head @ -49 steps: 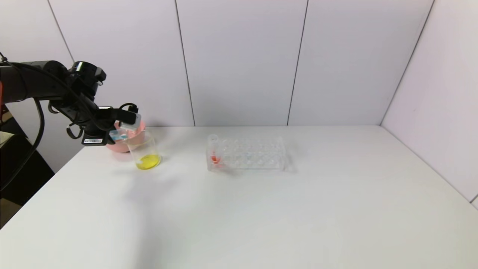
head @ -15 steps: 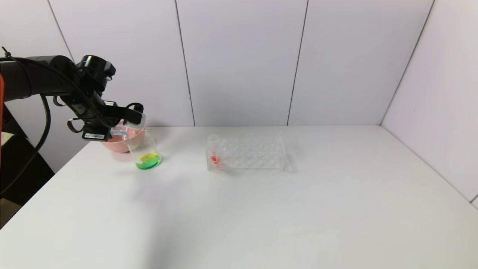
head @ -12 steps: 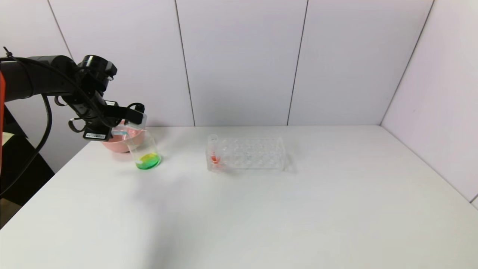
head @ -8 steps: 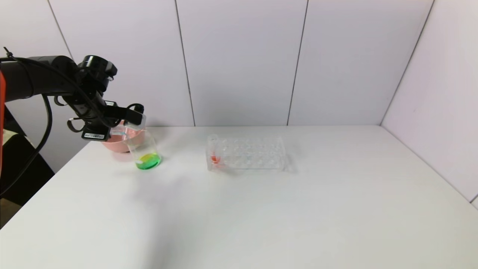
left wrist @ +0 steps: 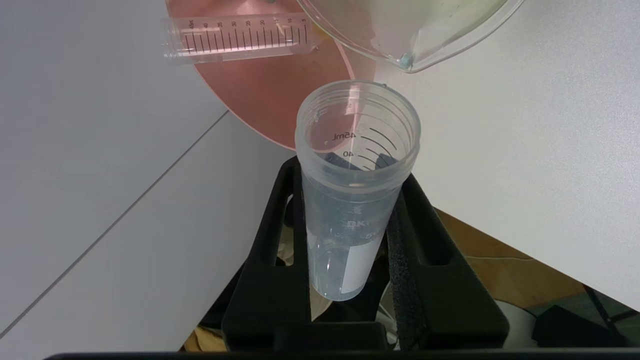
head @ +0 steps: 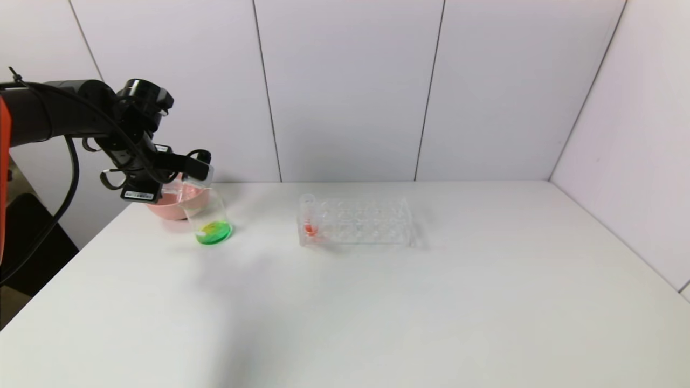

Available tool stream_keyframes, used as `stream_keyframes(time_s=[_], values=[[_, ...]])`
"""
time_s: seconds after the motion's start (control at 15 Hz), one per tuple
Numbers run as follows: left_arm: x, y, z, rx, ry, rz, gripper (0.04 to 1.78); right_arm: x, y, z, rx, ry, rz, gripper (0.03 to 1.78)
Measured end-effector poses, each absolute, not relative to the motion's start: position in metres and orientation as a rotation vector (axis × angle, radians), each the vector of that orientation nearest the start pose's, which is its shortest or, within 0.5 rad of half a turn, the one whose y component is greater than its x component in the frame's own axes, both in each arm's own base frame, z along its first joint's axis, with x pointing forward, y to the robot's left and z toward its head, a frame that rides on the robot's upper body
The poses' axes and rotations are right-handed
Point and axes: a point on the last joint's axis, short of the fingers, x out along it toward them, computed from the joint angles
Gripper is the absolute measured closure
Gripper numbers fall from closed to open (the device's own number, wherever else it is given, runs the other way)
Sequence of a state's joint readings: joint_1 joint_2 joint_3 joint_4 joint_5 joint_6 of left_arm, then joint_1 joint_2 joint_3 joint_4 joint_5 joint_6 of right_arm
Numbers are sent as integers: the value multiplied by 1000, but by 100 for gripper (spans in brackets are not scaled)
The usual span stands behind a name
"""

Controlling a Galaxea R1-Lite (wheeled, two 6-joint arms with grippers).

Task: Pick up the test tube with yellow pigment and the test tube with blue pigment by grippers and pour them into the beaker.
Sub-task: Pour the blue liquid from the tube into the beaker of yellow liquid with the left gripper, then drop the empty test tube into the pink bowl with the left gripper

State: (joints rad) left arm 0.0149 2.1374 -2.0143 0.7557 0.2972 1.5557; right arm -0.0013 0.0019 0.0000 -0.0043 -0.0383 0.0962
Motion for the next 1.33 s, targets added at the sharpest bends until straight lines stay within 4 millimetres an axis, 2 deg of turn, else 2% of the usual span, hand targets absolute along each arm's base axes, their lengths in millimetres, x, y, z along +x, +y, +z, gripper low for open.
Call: stream_keyframes(time_s=[0.27, 0.47, 0.67, 0.93, 1.13, 1.33], values=[[405, 16, 235, 1516, 913, -425, 136, -23, -1, 76, 96, -4, -39, 10], [397, 19, 246, 1368, 902, -327, 136, -23, -1, 76, 96, -4, -39, 10], [386, 23, 263, 1082, 840, -223, 136, -23, -1, 76, 96, -4, -39, 10], [384, 39, 279, 523, 662, -140, 136, -23, -1, 76, 96, -4, -39, 10], [401, 59, 283, 204, 495, -57, 136, -23, -1, 76, 96, -4, -40, 10], [424, 72, 261, 77, 428, 1, 136, -23, -1, 76, 96, -4, -39, 10]])
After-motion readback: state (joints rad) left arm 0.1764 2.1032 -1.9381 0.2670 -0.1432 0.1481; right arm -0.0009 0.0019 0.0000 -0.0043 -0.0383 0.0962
